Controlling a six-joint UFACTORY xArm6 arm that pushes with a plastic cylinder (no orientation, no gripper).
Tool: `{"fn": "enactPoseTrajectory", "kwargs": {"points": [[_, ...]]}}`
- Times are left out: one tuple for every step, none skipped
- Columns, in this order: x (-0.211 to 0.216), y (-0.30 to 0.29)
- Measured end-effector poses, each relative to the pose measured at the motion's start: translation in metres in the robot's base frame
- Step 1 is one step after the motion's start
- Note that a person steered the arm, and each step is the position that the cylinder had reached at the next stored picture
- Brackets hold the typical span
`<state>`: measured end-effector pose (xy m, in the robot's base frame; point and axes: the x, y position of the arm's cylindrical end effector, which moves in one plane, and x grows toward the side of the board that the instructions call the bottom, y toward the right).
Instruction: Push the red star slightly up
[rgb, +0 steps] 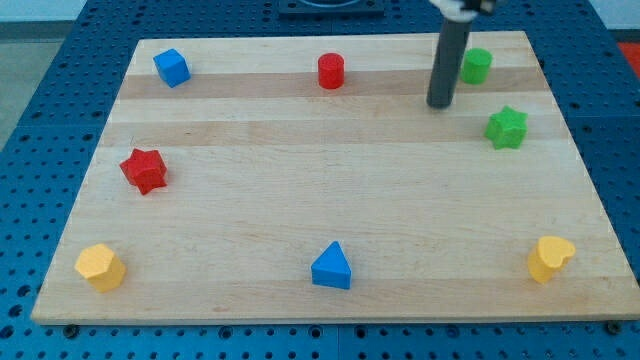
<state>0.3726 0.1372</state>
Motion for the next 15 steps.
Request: {"fn": "enactPoseTrajectory", "kwargs": {"points": [[0.073, -0.031], [0.108, -0.115], [0.134, -0.203], [0.152, -0.217], [0.153, -0.223], [0.152, -0.294], [0.151, -0.318], [0.150, -0.336], [0.144, -0.357], [0.142, -0.357], [0.114, -0.370], [0.113, -0.373], [0.095, -0.383], [0.095, -0.383], [0.072, -0.384]]}}
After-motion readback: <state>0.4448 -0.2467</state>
